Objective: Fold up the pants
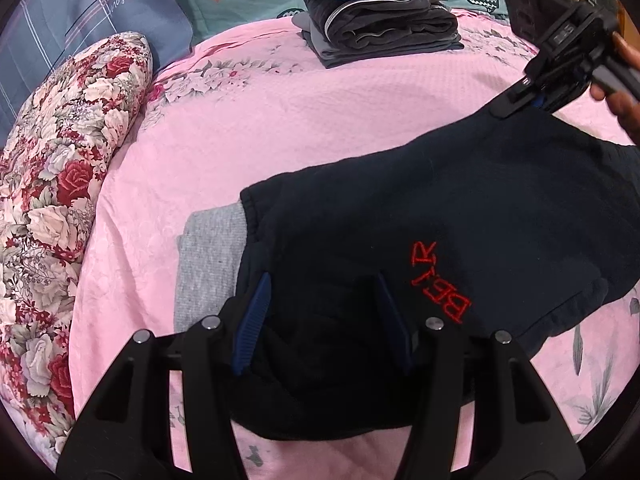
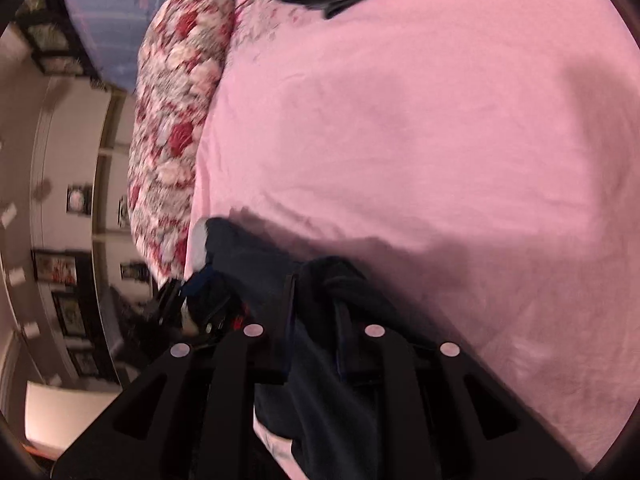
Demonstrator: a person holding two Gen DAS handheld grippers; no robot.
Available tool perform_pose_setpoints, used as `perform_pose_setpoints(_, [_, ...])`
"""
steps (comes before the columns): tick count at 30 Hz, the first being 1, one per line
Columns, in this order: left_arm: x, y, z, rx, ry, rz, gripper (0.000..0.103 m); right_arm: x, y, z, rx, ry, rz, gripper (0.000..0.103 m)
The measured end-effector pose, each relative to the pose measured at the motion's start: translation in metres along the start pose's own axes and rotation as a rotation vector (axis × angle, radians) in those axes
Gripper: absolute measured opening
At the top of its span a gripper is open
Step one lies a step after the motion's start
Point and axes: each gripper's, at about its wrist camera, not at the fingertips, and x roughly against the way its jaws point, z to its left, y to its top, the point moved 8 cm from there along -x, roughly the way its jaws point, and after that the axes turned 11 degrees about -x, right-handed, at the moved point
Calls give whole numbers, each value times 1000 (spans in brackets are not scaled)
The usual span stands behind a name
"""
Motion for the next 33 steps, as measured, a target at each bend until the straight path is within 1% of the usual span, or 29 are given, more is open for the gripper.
perform_pose_setpoints(1, [0, 0, 0, -2, 2, 3, 56, 6, -3, 3, 16, 1, 24, 28])
perform_pose_setpoints(2, [-1, 0, -1, -7, 8, 7, 56, 15, -3, 3, 24, -3, 12, 38])
perform_pose_setpoints(3, [-2, 1, -1, -10, 12, 9, 56, 26, 1, 2, 19, -8, -24, 42])
perform_pose_setpoints(4, [-2, 1, -2, -12, 16, 10, 56, 38, 5, -1, 2, -5, -61, 45])
perform_pose_setpoints(6, [-3, 2, -2, -12, 20, 13, 56, 62, 10, -2, -21, 20, -140, 45])
perform_pose_setpoints(7, [-2, 2, -2, -8, 19, 16, 54, 70, 8, 2, -21, 44, -168, 45])
perform_pose_setpoints(8, [0, 3, -3, -5, 16, 18, 54, 70, 3, 8, -11, 66, -179, 45])
perform_pose_setpoints(10, [14, 9, -7, -10, 7, -7, 56, 56, -17, 24, 42, 56, -184, 45])
perform_pose_setpoints(11, [23, 14, -8, -15, 5, -35, 62, 47, -26, 31, 69, 61, -176, 43])
perform_pose_setpoints(12, [30, 19, -10, -21, 10, -61, 66, 32, -38, 37, 112, 41, -164, 42])
perform_pose_setpoints(13, [39, 27, -12, -28, 28, -96, 74, 20, -43, 40, 132, 18, -168, 41])
perform_pose_setpoints(14, [41, 33, -12, -32, 43, -110, 76, 6, -46, 39, 139, -9, -167, 34])
perform_pose_setpoints(15, [38, 37, -12, -34, 59, -105, 76, -7, -44, 31, 125, -63, -175, 34])
perform_pose_setpoints(16, [28, 39, -8, -31, 72, -81, 76, -17, -40, 21, 105, -93, -182, 33])
perform_pose_setpoints(17, [14, 38, -3, -29, 91, -46, 74, -27, -35, 11, 76, -119, -183, 26])
perform_pose_setpoints(18, [-3, 33, 6, -24, 129, 0, 72, -34, -28, -2, 54, -151, -193, 9])
perform_pose_setpoints(19, [-20, 25, 16, -10, 145, 51, 68, -34, -23, -9, 41, -151, -207, 5])
perform_pose_setpoints(20, [-28, 19, 21, 10, 130, 71, 70, -33, -20, -14, 24, -136, -205, 4])
perform_pose_setpoints(21, [-29, 16, 27, 35, 110, 53, 70, -29, -19, -14, 8, -119, -207, 8])
perform_pose_setpoints(22, [-27, 15, 29, 31, 119, 51, 70, -23, -21, -11, 15, -108, -220, 9])
perform_pose_setpoints(23, [-21, 16, 30, 28, 128, 46, 69, -17, -25, -4, 37, -97, -229, 18])
perform_pose_setpoints(24, [-15, 17, 30, 28, 129, 37, 69, -11, -33, 5, 56, -90, -234, 25])
perform_pose_setpoints(26, [2, 18, 29, 39, 113, 6, 68, -3, -50, 22, 101, -88, -242, 29])
perform_pose_setpoints(27, [11, 18, 27, 40, 104, -8, 68, -1, -64, 28, 123, -98, -239, 30])
perform_pose_setpoints(29, [29, 13, 15, 7, 99, -32, 68, -2, -93, 34, 157, -133, -223, 32])
perform_pose_setpoints(30, [32, 10, 9, -13, 100, -29, 68, -6, -113, 34, 177, -169, -213, 34])
perform_pose_setpoints(31, [30, 1, 1, -45, 100, -10, 69, -11, -124, 33, 192, -183, -200, 34])
perform_pose_setpoints(32, [27, -5, -5, -59, 104, 6, 70, -19, -137, 25, 203, -223, -181, 34])
perform_pose_setpoints(33, [18, -12, -7, -72, 118, 20, 70, -27, -142, 14, 196, -266, -174, 34])
